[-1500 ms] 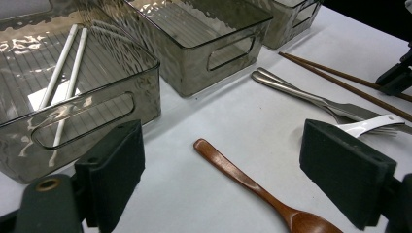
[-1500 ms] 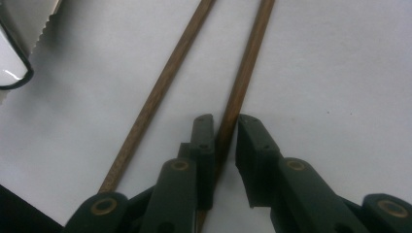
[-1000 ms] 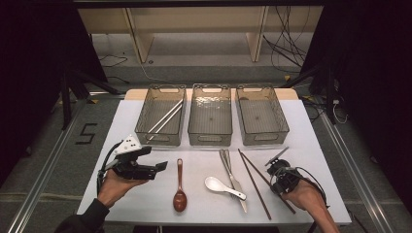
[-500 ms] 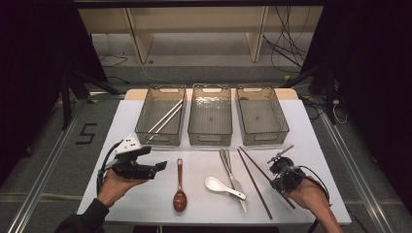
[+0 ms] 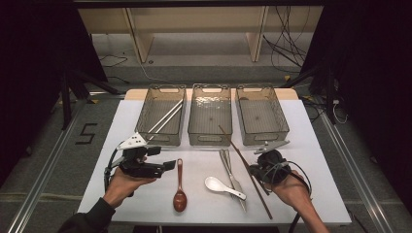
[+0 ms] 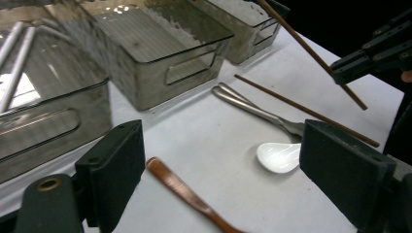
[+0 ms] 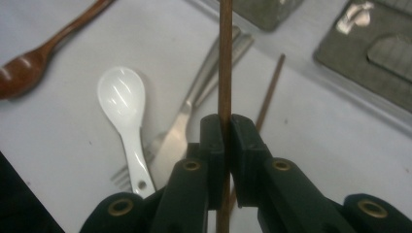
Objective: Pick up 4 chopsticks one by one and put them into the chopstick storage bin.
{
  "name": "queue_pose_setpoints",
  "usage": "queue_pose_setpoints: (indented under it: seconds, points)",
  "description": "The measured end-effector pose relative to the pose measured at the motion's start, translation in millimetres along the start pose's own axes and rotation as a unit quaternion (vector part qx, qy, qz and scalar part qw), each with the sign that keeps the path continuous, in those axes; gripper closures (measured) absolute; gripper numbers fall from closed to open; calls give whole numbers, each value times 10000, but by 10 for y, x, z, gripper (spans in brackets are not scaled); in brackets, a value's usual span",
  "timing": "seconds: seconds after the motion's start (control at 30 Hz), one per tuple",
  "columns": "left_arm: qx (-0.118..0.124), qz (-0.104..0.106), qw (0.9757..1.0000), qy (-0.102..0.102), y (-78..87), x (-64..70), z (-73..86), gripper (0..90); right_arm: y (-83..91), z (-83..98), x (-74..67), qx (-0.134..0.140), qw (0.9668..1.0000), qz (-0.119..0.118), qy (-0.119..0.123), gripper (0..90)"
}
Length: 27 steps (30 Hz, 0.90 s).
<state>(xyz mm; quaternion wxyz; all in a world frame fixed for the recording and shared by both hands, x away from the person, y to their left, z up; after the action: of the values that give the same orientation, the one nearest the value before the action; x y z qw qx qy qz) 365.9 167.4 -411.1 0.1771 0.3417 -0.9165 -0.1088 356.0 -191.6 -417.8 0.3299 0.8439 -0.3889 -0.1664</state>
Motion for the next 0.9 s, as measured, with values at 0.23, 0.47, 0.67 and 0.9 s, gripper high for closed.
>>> queue_pose_setpoints:
  seconds: [0.23, 0.47, 0.67, 0.9]
  points:
    - [101, 381, 9978, 529, -187, 141, -97, 164, -56, -146, -196, 322, 9991, -168, 206, 851]
    - [1, 516, 9979, 386, -343, 277, -144, 171, -92, -217, -307, 558, 9975, -347, 258, 852]
    - [29, 590, 9963, 623, -430, 282, -190, 176, -123, -258, -393, 677, 9961, -459, 317, 851]
    - [-25, 780, 9940, 769, -587, 353, -216, 197, -163, -286, -520, 795, 9941, -610, 405, 851]
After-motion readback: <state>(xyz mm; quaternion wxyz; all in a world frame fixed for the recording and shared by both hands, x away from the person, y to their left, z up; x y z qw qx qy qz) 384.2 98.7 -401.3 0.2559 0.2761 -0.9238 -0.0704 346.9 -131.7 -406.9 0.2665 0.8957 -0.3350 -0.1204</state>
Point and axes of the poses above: each handheld gripper's, and its own axes: y roughly backward along the jaws, z roughly out of its underside, x roughly to its right, the point moved 2 cm from there along -y, roughly forward along the jaws, and after that the axes turned 11 degrees about x, right-handed, at the moved point
